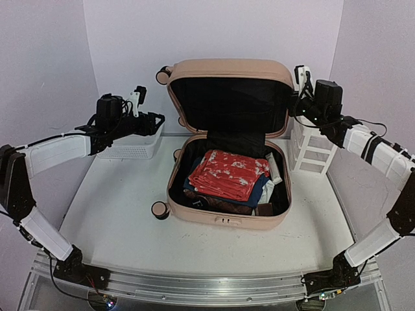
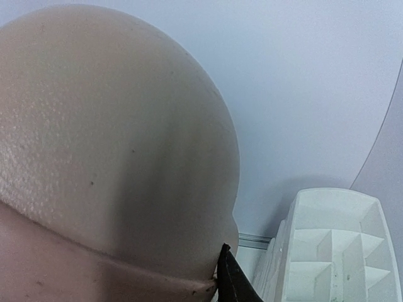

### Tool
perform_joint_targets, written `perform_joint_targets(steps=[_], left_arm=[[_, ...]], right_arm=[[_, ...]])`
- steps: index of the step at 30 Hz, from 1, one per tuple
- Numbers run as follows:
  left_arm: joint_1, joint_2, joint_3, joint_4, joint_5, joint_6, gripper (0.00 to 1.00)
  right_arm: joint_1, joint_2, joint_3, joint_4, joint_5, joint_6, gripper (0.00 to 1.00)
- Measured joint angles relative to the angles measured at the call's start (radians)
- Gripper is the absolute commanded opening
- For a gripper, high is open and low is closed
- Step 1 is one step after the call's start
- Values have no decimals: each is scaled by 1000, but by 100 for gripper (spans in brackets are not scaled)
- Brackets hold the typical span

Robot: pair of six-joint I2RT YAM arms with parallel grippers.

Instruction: Open, take out, and arrange the luggage

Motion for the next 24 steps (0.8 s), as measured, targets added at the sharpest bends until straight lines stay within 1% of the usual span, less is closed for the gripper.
perform_joint_targets(steps=[3, 6, 9, 11, 12, 16, 18, 19, 22, 24], left_arm=[[-1, 78, 61, 45, 0, 49, 70], [-1, 149, 119, 90, 3, 72, 69], [-1, 239, 208, 124, 8, 80, 68], [-1, 303, 274, 141, 10, 84, 67], [-1, 332, 304, 148, 11, 85, 64], [-1, 433, 417, 158, 29, 92, 49], [-1, 476, 462, 159, 31, 92, 39], [-1, 495, 483, 165, 27, 89, 34], [5, 537, 541, 176, 13, 88, 11], [5, 563, 580, 179, -4, 83, 1]], right_arm=[[-12, 23, 22, 2, -15, 13, 21], [-20, 37, 37, 5, -25, 21, 21], [-24, 48, 51, 6, -35, 24, 20], [-26, 55, 59, 6, -41, 24, 20], [-27, 58, 63, 7, -43, 24, 21], [-29, 73, 75, 19, -48, 17, 21], [-29, 85, 83, 29, -50, 12, 20], [-30, 93, 90, 32, -48, 10, 20], [-33, 115, 100, 53, -49, 8, 18], [-34, 134, 106, 68, -47, 6, 16]])
